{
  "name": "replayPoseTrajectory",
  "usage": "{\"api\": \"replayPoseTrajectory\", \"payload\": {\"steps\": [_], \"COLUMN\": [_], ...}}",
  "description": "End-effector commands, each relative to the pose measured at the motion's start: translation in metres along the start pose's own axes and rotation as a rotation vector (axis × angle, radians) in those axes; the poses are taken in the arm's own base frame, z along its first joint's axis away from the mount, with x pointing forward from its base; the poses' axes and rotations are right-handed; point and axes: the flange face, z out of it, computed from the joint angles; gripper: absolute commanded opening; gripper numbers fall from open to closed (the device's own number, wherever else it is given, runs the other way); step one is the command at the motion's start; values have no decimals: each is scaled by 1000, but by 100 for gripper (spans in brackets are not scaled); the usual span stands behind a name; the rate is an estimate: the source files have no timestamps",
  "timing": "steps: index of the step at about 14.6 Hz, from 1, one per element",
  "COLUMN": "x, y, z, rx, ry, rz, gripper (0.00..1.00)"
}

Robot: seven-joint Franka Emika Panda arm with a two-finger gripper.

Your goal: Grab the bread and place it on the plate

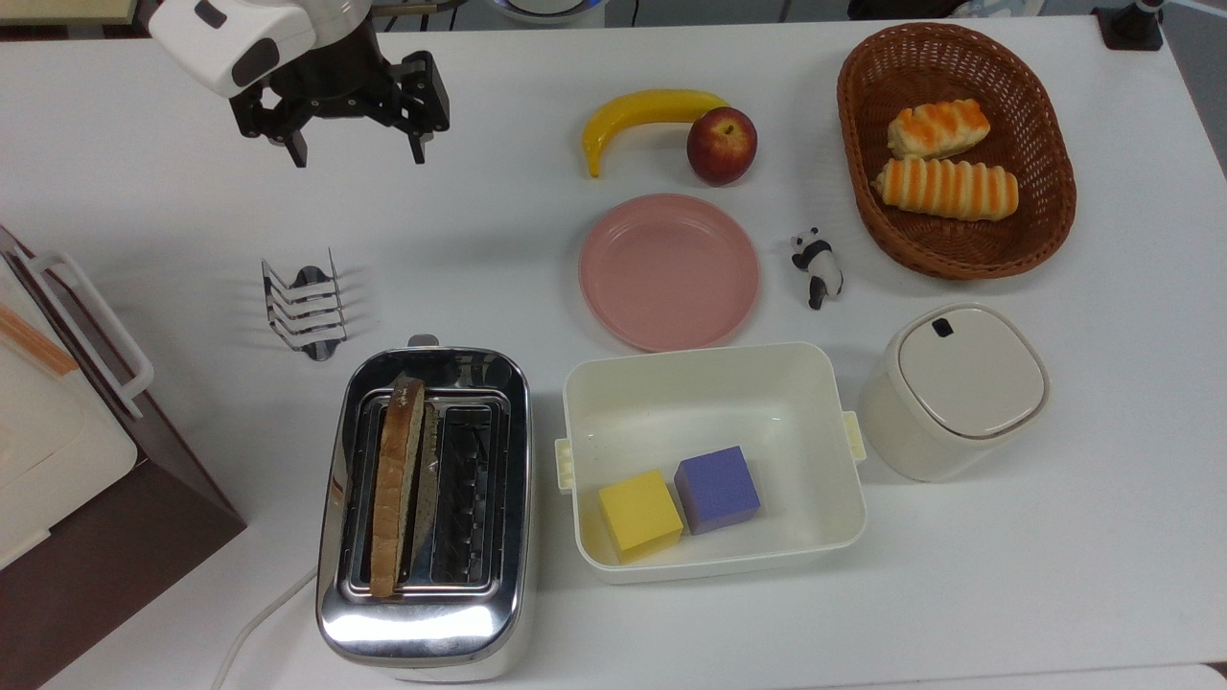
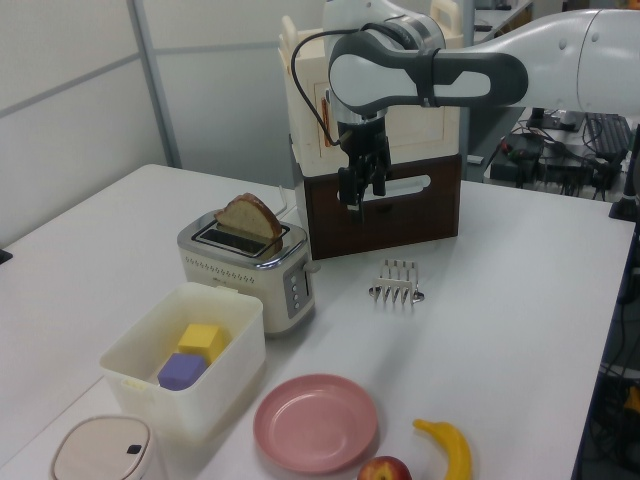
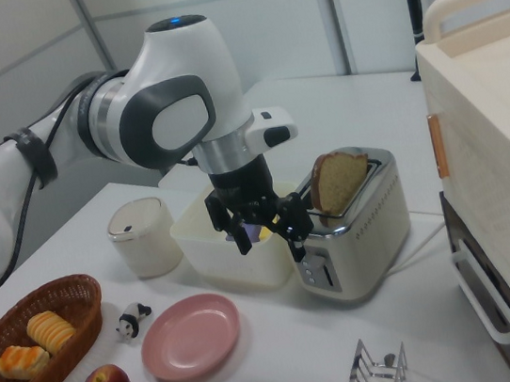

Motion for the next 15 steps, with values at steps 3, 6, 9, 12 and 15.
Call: {"api": "replayPoseTrajectory", "payload": {"steps": [3,6,9,12,15], "x": [-13,-13,-14,-14,-15], "y": [-1,0,0,-1,0], "z": [-6,-4,-5,-3,-4], "rx": [-7,-4,-4,-2,2], "ry": [-29,-33,-33,-42,-41], "rz": [7,10,10,8,11], "gripper": [100,100,100,100,100]}}
